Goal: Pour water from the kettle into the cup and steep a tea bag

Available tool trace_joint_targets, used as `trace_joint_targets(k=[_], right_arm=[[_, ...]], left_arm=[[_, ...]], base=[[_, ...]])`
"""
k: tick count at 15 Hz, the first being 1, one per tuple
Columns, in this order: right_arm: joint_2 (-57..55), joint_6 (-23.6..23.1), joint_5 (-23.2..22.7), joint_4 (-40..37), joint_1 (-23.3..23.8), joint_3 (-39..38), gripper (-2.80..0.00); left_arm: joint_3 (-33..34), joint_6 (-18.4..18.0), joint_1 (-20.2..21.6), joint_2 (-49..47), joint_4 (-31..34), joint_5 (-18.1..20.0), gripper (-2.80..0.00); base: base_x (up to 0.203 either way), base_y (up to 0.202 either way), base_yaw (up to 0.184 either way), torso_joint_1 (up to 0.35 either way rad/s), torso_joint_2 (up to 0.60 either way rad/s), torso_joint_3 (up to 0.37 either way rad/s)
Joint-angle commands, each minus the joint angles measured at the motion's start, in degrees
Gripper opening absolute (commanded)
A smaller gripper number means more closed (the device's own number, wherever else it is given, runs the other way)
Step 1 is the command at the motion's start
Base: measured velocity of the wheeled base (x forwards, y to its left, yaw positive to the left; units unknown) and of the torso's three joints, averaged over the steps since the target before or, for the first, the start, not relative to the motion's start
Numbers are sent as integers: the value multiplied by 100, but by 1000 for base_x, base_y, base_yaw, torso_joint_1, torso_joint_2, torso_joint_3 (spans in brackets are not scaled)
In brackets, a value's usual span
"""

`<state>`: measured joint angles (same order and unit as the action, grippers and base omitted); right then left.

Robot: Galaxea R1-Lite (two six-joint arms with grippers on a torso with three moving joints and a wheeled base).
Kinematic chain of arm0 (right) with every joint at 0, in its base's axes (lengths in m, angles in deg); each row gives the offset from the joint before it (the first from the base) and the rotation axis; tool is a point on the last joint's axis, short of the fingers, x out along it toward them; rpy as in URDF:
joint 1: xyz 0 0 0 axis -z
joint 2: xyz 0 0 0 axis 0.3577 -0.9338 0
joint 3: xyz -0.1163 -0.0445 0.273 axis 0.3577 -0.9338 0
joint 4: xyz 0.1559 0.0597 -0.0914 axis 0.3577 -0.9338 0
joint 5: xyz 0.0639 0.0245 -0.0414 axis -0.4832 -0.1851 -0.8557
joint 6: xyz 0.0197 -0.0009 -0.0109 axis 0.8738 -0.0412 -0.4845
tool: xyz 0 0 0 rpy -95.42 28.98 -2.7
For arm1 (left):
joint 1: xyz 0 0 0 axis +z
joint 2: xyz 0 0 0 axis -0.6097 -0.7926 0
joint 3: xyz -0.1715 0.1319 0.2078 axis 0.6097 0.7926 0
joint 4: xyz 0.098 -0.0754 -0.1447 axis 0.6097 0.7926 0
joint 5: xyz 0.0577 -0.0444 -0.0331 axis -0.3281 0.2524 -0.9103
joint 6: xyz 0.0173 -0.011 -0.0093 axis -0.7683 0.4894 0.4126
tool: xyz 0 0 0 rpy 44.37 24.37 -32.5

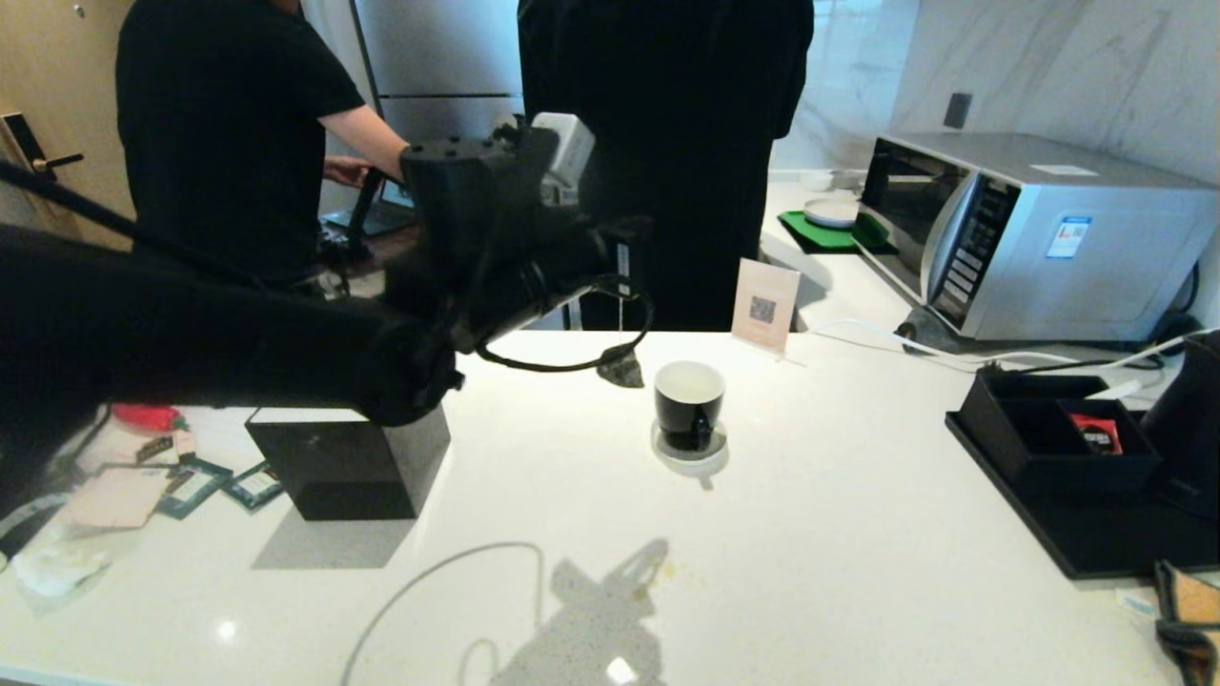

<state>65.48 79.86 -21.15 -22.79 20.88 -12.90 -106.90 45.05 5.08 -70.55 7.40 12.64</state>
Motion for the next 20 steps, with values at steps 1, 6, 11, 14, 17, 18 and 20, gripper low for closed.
trace_joint_targets(k=[1,6,11,14,17,18,20], right_arm=[[-5,-3,-2,-3,-1,0,-280],[0,-3,-2,-3,-1,0,-280],[-2,-3,-2,-3,-1,0,-280],[0,-3,-2,-3,-1,0,-280],[0,-3,-2,-3,-1,0,-280],[0,-3,-2,-3,-1,0,-280],[0,-3,-2,-3,-1,0,-280]], left_arm=[[-572,3,-55,-798,-28,10,-280],[-1935,7,-177,-1942,6,32,-280],[-2398,10,-330,-2569,-1,27,-280],[-2396,12,-372,-2759,-50,29,-280],[-2404,12,-429,-2925,-54,41,-280],[-2404,12,-452,-2957,-50,42,-280],[-2404,21,-478,-3017,-59,50,-280]], base=[[0,0,0,0,0,0],[0,0,0,0,0,0],[0,0,0,0,0,0],[0,0,0,0,0,0],[0,0,0,0,0,0],[0,0,0,0,0,0],[0,0,0,0,0,0]])
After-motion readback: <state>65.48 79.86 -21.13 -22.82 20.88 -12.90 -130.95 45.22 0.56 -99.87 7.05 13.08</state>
